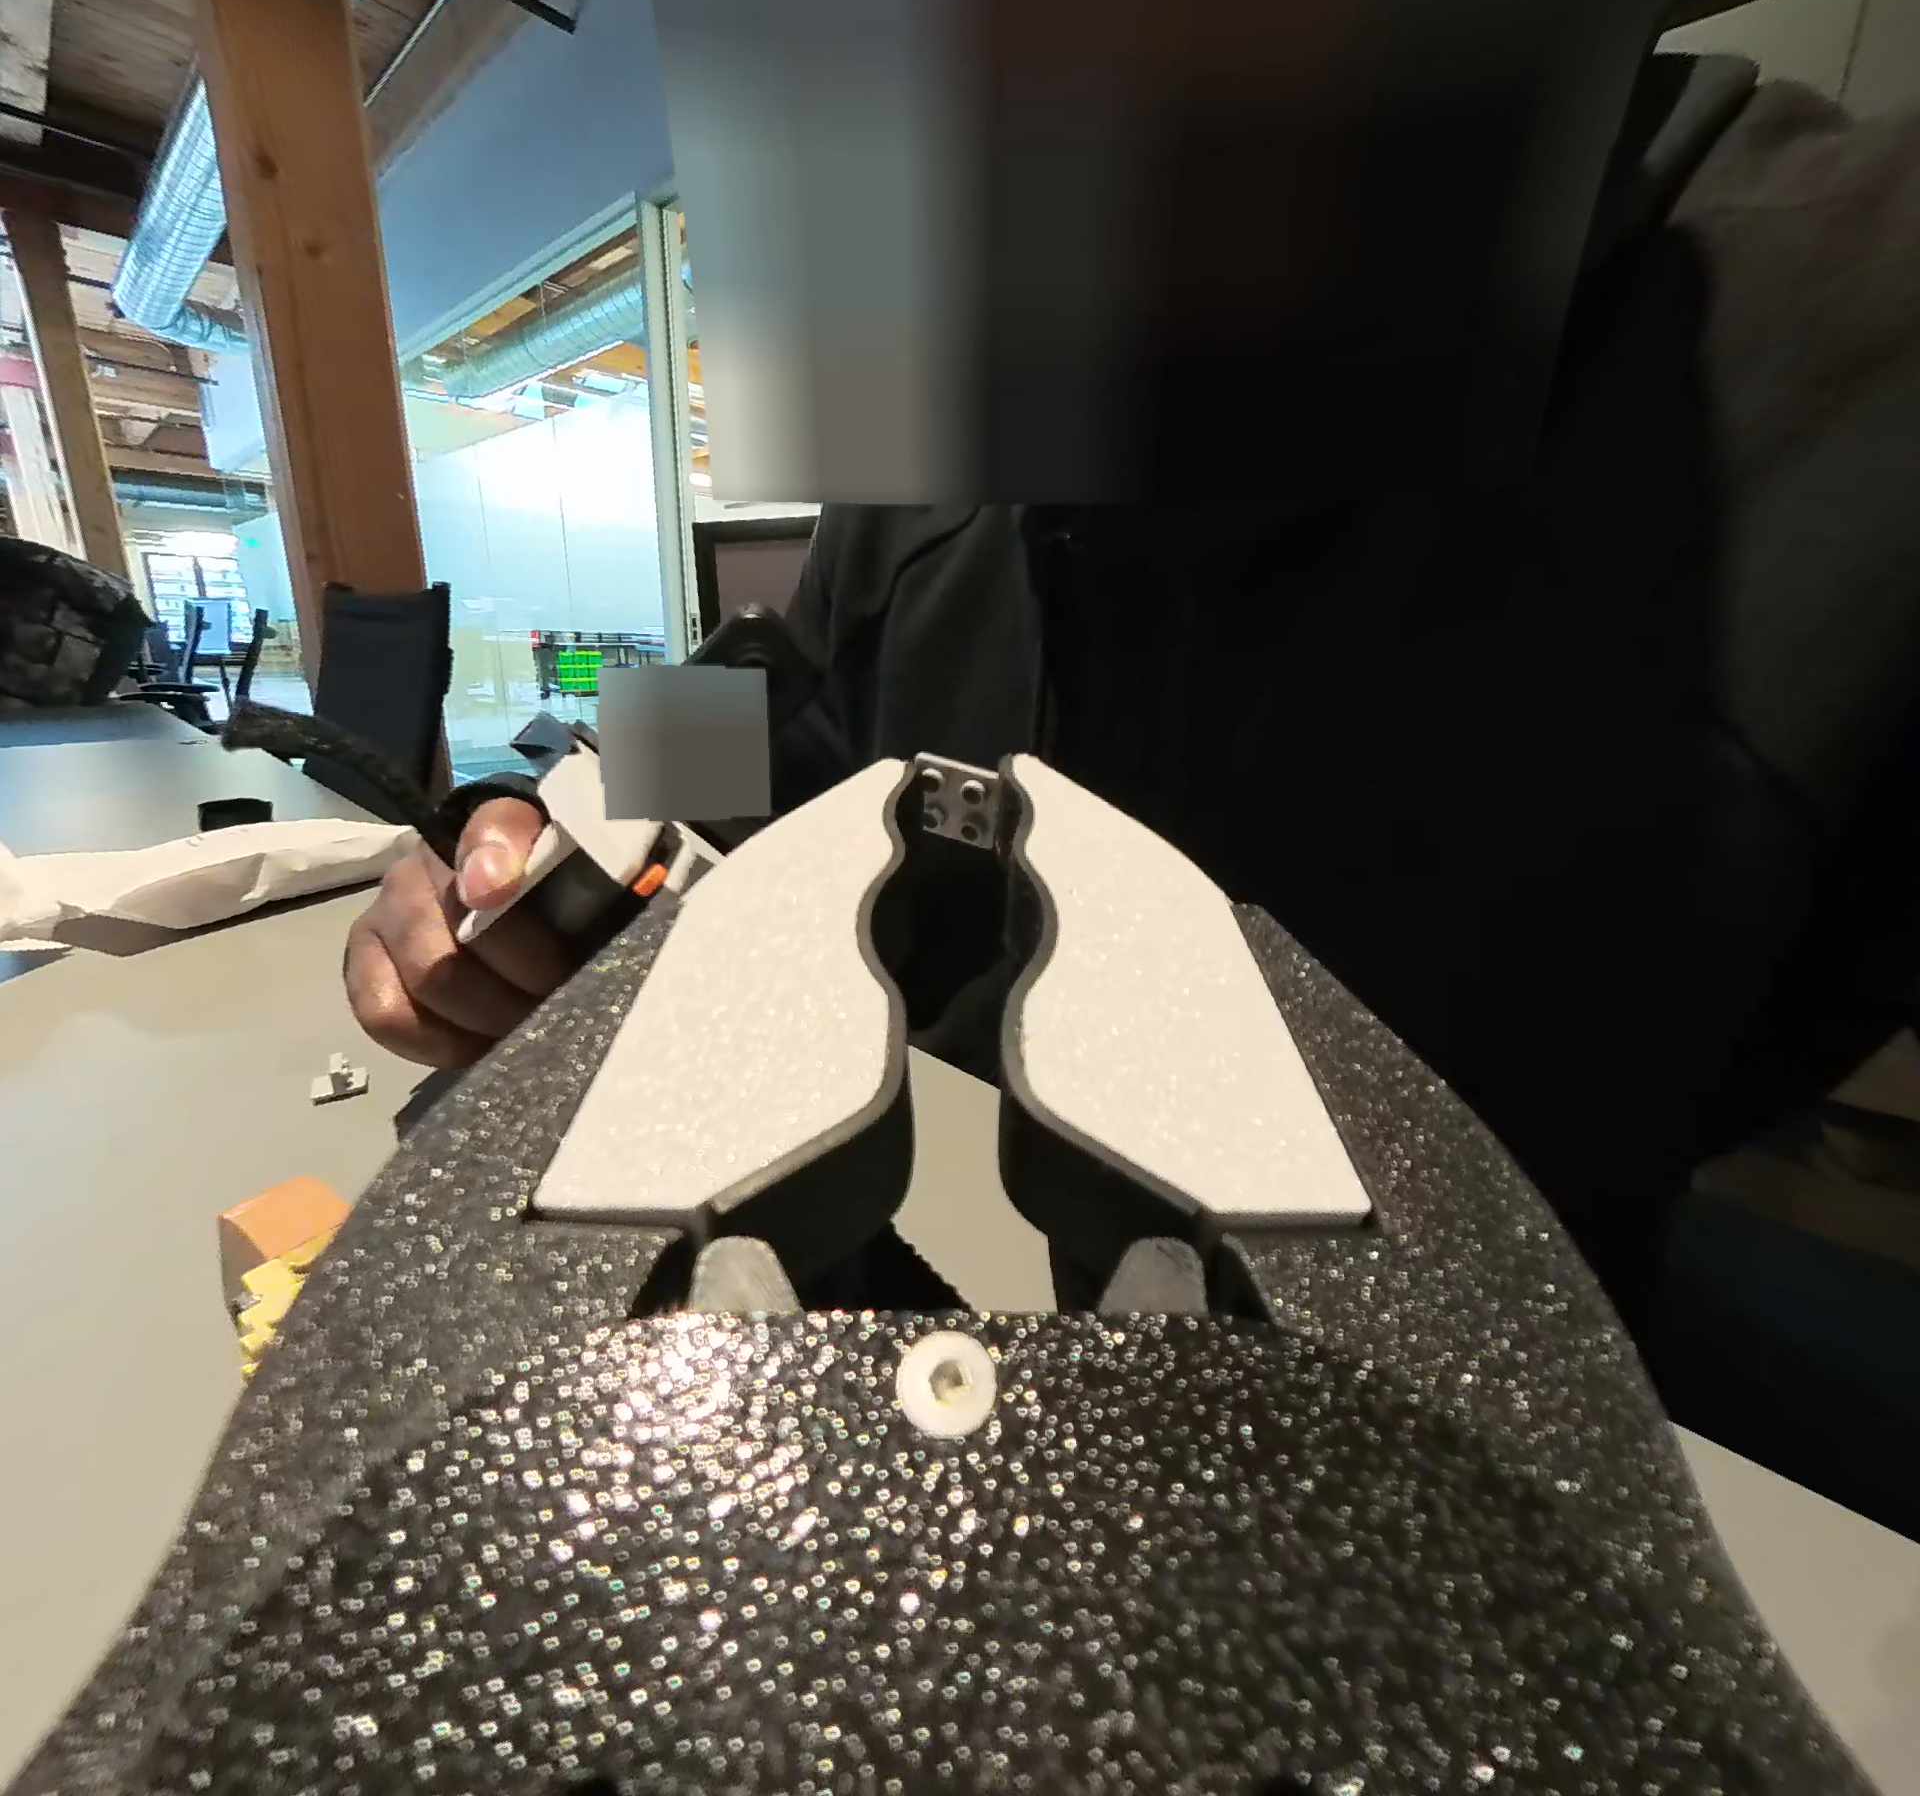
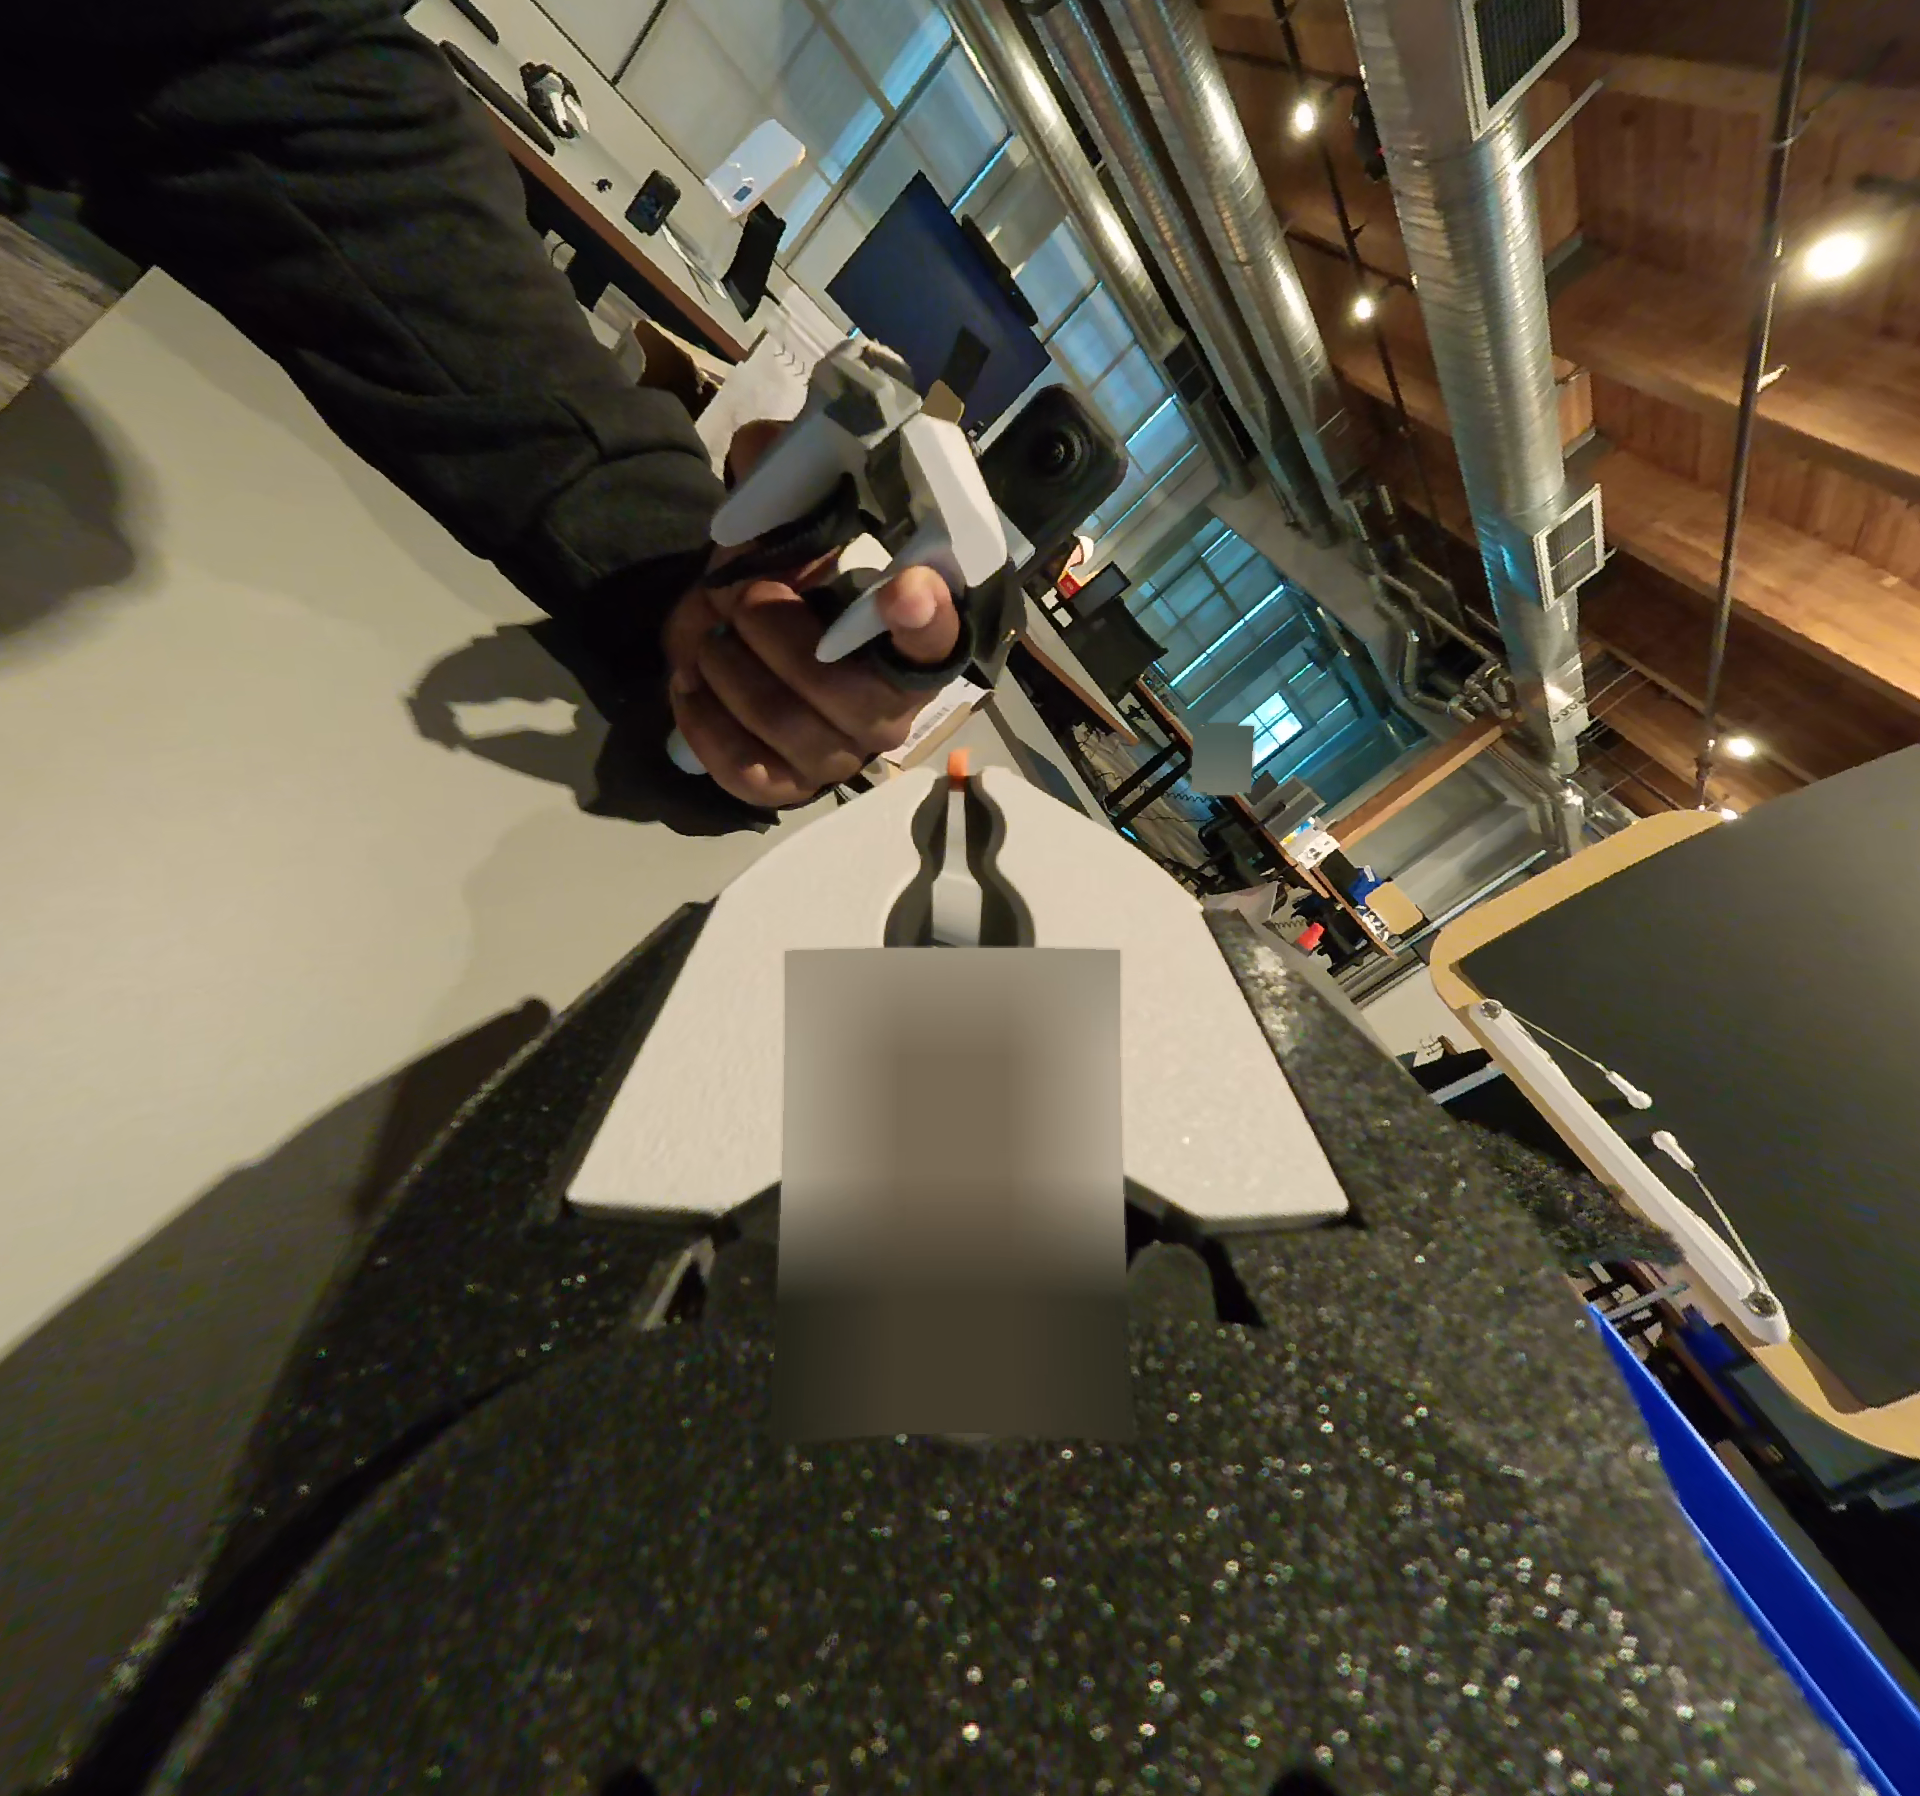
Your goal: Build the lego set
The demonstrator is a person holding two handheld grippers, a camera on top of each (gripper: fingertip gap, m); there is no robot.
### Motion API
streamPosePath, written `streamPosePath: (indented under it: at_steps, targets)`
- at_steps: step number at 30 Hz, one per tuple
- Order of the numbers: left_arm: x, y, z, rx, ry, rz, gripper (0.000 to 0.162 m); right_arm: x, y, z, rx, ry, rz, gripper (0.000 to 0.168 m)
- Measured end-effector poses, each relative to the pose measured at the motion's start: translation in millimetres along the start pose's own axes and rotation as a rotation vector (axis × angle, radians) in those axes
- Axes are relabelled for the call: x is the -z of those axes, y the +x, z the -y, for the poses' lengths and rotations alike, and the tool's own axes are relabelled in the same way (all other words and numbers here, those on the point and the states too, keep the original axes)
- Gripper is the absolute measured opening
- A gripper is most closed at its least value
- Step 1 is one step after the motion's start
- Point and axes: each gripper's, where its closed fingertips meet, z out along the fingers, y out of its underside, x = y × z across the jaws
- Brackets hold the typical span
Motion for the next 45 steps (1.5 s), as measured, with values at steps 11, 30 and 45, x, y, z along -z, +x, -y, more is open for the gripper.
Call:
streamPosePath:
  at_steps: [11, 30, 45]
  targets:
    - [-0.1, -1.5, -1.0, -0.004, -0.004, 0.009, 0.013, 0.5, 1.2, -0.2, 0.006, -0.001, -0.004, 0.003]
    - [-2.6, -6.4, -5.2, -0.016, -0.035, 0.034, 0.013, 1.3, 3.2, 2.8, 0.029, 0.005, -0.018, 0.003]
    - [-16.8, -14.0, -12.2, -0.013, -0.098, 0.004, 0.013, 7.5, 15.3, 26.7, 0.163, -0.021, -0.204, 0.003]
